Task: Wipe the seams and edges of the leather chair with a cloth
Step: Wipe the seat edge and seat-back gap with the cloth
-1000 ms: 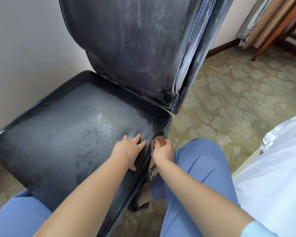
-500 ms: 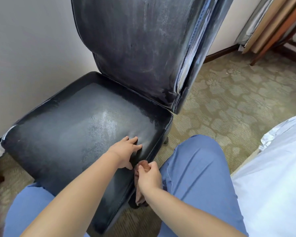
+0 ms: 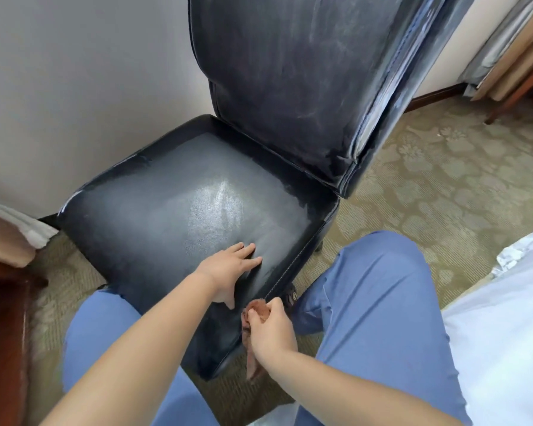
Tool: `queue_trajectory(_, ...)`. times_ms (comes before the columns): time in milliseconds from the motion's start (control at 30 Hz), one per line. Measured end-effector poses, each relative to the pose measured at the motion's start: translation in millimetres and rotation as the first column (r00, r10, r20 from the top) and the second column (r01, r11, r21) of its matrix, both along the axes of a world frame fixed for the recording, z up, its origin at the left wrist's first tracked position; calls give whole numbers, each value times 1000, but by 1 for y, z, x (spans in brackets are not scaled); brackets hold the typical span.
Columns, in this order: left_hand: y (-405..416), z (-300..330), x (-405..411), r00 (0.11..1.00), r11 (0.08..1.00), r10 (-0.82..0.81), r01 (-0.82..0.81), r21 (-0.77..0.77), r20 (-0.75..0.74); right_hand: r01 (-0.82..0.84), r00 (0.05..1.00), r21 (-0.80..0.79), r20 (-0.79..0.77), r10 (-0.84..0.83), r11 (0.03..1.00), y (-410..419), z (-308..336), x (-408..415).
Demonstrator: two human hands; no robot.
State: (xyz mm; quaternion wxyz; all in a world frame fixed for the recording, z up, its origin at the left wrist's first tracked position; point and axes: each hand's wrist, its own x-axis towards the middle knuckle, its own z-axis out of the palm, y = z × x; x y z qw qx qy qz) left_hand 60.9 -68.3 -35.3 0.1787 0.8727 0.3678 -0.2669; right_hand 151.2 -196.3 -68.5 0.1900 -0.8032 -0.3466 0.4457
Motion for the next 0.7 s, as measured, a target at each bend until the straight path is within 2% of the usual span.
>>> queue_trajectory(267,-13,-6,-25,992,999,45,-48,25,116,182,982,40,49,-184,983,31,5,27)
queue_trajectory(333,-14,-9,-28,990,998,55,-58,21,128,142,989,24,33,-143,990,21,4,17)
queue_trajectory(500,-11,-9,-23,988,995,94,-95,6,121,-153,988,-22,25,153,988,-25,-3,-15)
queue_trajectory(567,-11,-8,-21,989,995,100,-100,0,108,-148,989,-25,8,148,989,-27,-4,-17)
queue_trajectory(700,-12,-7,-18,985,992,123,-124,-3,118,-30,999,18,-9,31,999,-12,-2,-4)
